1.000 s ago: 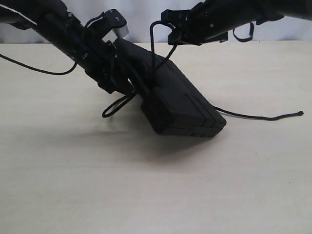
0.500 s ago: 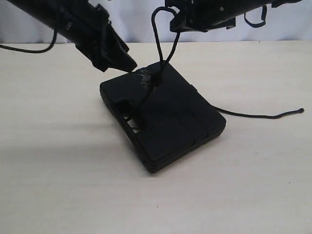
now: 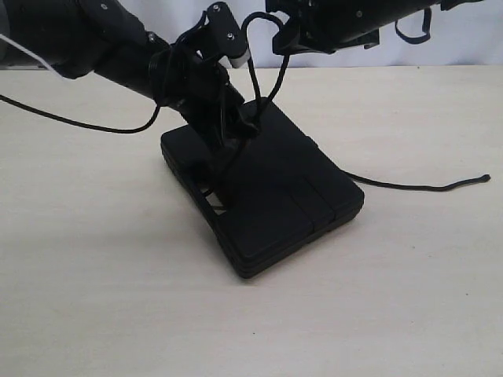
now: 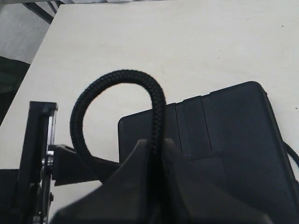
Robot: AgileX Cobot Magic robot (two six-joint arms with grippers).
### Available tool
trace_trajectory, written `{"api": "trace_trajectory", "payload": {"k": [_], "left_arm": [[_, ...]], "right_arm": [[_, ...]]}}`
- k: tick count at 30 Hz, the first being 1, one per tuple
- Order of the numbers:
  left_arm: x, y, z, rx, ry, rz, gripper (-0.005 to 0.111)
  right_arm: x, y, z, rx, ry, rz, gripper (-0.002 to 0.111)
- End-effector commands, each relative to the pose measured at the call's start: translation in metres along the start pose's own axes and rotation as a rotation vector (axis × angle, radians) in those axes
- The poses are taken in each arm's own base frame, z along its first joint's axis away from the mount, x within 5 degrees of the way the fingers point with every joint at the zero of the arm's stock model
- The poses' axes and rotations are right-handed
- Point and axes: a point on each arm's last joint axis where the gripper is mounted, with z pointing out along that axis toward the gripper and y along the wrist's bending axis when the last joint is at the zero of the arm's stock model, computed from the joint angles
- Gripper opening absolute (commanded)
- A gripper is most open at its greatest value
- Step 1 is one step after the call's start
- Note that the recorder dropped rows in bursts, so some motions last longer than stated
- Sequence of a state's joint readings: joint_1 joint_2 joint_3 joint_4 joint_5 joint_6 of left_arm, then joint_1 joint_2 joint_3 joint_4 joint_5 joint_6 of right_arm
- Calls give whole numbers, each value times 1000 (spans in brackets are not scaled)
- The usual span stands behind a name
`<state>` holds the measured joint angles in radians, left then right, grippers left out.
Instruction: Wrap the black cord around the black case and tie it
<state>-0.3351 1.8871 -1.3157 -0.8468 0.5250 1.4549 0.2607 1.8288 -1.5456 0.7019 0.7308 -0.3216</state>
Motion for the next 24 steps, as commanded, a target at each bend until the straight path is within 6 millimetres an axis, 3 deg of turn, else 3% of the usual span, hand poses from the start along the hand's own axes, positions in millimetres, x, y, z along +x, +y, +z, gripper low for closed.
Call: {"api": "trace_trajectory", "payload": {"k": [1,6,9,11,13,14,19,24], "left_arm": [[4,1,13,-4,-25,-24,51],[7,1,30,15,-102,-66,51],[3,1,30,17,-152,-88,47],[3,1,30,17,-151,-77,33],[4,0,30,32,-145,-63,10],[5,-1,29,53,-149,-59,-1],[6,-5,26,145,-170,-89,0],[14,-12,27,199,-118,-37,0]], "right_arm": [[-1,0,-3,4,-15,1,4],[-1,0,-3,5,-17,1,4],[-1,0,-3,3,-13,1,4],[0,0,-3,7,-7,-5,5],[0,0,-3,8,1,-9,7],[1,0,-3,8,3,-10,10],[1,0,-4,7,10,2,35],[1,-5,-23,135,37,-100,53]]}}
